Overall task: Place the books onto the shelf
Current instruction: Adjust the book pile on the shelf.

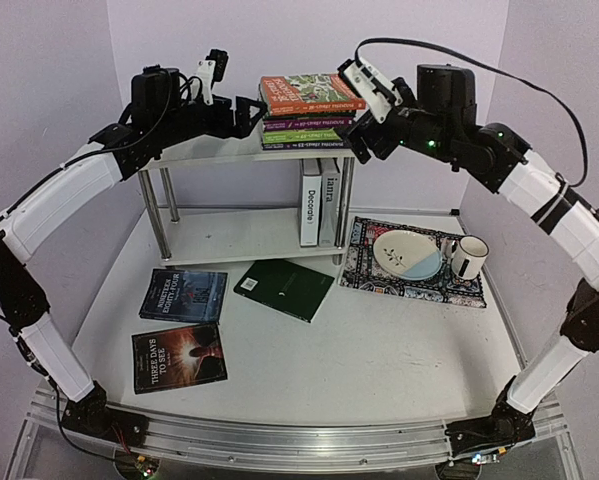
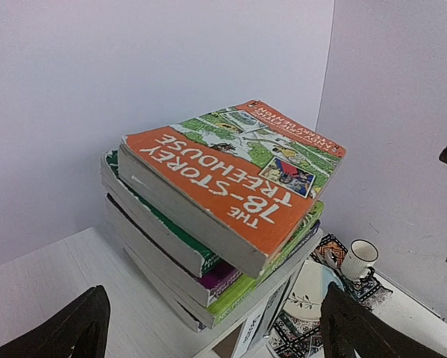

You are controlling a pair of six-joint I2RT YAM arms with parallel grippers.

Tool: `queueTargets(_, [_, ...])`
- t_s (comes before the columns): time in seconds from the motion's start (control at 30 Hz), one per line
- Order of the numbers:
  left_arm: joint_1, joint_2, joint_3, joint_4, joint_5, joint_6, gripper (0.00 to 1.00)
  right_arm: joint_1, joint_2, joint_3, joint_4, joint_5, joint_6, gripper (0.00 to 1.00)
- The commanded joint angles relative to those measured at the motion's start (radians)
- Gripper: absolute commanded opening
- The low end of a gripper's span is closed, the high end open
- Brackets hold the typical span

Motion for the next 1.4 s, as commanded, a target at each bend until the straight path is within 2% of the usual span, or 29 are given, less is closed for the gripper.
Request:
queueTargets(0.0, [-0.001,0.028,0.071,0.010,0.033,0.026,1.00,-0.025,-0.021,0.037,-0.097,-0.118,0.346,0.98])
queueTargets(0.2, [0.000,0.070,0.111,0.010,0.037,0.033,0.99,-0.081,0.039,0.101,-0.116,-0.176,0.473,0.98])
queueTargets(0.4, [0.000,0.108,0.153,0.010,0.014,0.046,0.97,-0.157,0.089,0.153,-0.096,-0.234,0.549,0.90])
queueTargets(0.73, [-0.001,0.152,0.190,0.010,-0.011,0.046,0.79,-0.231,0.151,0.205,-0.040,-0.253,0.616,0.69])
queueTargets(0.83, [0.000,0.166,0.209,0.010,-0.015,0.046,0.76,-0.248,0.175,0.233,-0.031,-0.259,0.622,0.63])
queueTargets(0.9, [0.000,0.175,0.218,0.010,-0.026,0.046,0.72,-0.253,0.197,0.256,-0.030,-0.285,0.622,0.55])
queueTargets(1.07, [0.001,0.191,0.233,0.010,-0.047,0.066,0.64,-0.262,0.242,0.309,-0.027,-0.305,0.614,0.46])
queueTargets(1.37, [0.002,0.199,0.247,0.011,-0.054,0.080,0.62,-0.272,0.295,0.356,-0.026,-0.328,0.609,0.32])
